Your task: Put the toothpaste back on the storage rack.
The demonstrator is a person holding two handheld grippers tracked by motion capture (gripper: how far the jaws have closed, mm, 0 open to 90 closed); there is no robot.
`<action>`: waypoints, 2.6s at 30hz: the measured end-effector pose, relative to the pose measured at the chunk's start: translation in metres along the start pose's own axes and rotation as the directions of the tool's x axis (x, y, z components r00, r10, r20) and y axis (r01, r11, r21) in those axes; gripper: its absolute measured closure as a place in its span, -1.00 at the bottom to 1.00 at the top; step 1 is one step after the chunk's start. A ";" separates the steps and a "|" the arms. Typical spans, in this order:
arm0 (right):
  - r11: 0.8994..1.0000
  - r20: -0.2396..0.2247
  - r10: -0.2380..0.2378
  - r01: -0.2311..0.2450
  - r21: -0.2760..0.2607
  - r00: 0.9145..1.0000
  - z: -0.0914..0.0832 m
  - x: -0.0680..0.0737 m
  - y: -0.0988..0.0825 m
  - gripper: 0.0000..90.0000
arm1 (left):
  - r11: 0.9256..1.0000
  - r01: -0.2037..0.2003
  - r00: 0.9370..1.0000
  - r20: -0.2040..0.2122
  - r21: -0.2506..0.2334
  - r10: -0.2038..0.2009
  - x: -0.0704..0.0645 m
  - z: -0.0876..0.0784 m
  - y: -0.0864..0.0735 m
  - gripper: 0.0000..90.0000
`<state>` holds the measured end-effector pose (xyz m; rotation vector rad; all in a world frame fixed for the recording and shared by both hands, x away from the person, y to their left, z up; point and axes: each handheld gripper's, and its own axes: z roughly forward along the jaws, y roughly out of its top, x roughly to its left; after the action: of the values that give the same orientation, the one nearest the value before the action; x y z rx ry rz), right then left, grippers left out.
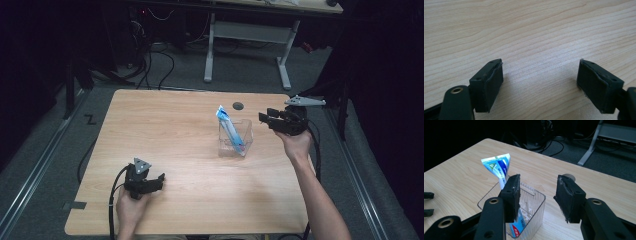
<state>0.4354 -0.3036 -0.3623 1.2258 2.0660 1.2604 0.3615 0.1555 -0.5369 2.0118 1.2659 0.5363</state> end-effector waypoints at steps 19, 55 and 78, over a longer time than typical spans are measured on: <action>0.999 0.019 0.022 -0.021 -0.040 1.000 -0.024 -0.009 -0.012 0.19 | 1.000 0.000 1.000 0.000 0.000 0.000 0.000 0.000 0.000 -0.52; 0.995 0.037 0.066 -0.063 -0.078 0.997 -0.057 -0.017 -0.040 0.19 | 1.000 0.001 1.000 -0.001 0.000 -0.001 0.000 0.000 0.000 -0.52; 0.993 0.033 0.091 -0.089 -0.077 0.995 -0.069 -0.019 -0.063 0.19 | 1.000 0.000 1.000 -0.001 0.001 0.000 0.000 0.000 0.000 -0.53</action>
<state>0.3665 -0.3655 -0.3836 1.3109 1.9394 1.3338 0.3615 0.1551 -0.5369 2.0120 1.2670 0.5364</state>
